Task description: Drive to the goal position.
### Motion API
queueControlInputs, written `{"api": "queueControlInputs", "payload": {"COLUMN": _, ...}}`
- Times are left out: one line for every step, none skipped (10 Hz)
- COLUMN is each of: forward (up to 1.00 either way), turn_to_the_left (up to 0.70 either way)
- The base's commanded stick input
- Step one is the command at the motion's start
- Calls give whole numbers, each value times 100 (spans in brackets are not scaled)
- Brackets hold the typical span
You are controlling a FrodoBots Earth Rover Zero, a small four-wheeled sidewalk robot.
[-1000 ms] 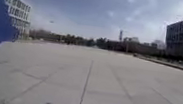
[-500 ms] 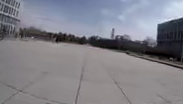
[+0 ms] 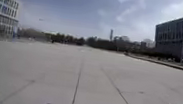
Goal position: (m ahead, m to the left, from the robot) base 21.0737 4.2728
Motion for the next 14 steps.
{"api": "queueControlInputs", "payload": {"forward": 85, "turn_to_the_left": 0}}
{"api": "queueControlInputs", "payload": {"forward": 85, "turn_to_the_left": 0}}
{"api": "queueControlInputs", "payload": {"forward": 85, "turn_to_the_left": 0}}
{"api": "queueControlInputs", "payload": {"forward": 85, "turn_to_the_left": 0}}
{"api": "queueControlInputs", "payload": {"forward": 85, "turn_to_the_left": 0}}
{"api": "queueControlInputs", "payload": {"forward": 85, "turn_to_the_left": 0}}
{"api": "queueControlInputs", "payload": {"forward": 85, "turn_to_the_left": 0}}
{"api": "queueControlInputs", "payload": {"forward": 85, "turn_to_the_left": 0}}
{"api": "queueControlInputs", "payload": {"forward": 85, "turn_to_the_left": 0}}
{"api": "queueControlInputs", "payload": {"forward": 85, "turn_to_the_left": 0}}
{"api": "queueControlInputs", "payload": {"forward": 85, "turn_to_the_left": 0}}
{"api": "queueControlInputs", "payload": {"forward": 85, "turn_to_the_left": 0}}
{"api": "queueControlInputs", "payload": {"forward": 85, "turn_to_the_left": 0}}
{"api": "queueControlInputs", "payload": {"forward": 85, "turn_to_the_left": 0}}
